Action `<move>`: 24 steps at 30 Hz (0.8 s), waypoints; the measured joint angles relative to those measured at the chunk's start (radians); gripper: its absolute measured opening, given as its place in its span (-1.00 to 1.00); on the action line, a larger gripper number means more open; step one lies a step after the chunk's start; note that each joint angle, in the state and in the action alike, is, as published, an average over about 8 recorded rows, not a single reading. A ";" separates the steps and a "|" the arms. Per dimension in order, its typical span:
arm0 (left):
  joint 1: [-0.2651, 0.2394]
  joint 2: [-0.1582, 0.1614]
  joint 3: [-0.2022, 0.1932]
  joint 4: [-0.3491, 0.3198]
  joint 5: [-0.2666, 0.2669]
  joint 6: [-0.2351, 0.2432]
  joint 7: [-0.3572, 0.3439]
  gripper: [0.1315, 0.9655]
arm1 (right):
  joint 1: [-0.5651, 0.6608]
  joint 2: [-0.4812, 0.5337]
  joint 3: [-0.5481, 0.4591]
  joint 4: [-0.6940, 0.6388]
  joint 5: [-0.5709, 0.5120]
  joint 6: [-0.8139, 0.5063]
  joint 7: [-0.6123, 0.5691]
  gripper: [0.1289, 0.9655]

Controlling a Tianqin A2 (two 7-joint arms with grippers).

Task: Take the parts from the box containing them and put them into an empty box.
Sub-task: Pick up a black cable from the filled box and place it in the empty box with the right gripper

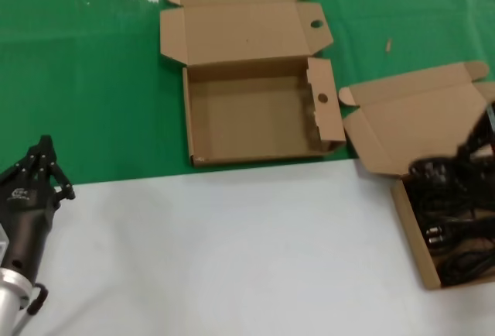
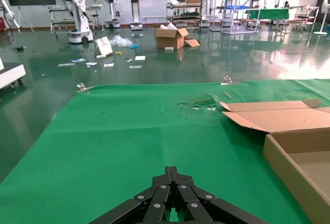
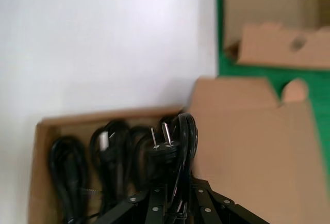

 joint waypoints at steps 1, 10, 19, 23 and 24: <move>0.000 0.000 0.000 0.000 0.000 0.000 0.000 -0.98 | 0.014 -0.006 0.000 0.013 0.000 -0.010 0.013 -0.84; 0.000 0.000 0.000 0.000 0.000 0.000 0.000 -0.98 | 0.163 -0.144 -0.027 0.051 -0.023 -0.039 0.093 -0.85; 0.000 0.000 0.000 0.000 0.000 0.000 0.000 -0.98 | 0.274 -0.376 -0.087 -0.042 -0.068 0.051 0.114 -0.85; 0.000 0.000 0.000 0.000 0.000 0.000 0.000 -0.98 | 0.298 -0.479 -0.116 -0.126 -0.087 0.122 0.091 -0.85; 0.000 0.000 0.000 0.000 0.000 0.000 0.000 -0.98 | 0.302 -0.502 -0.123 -0.151 -0.092 0.142 0.082 -0.85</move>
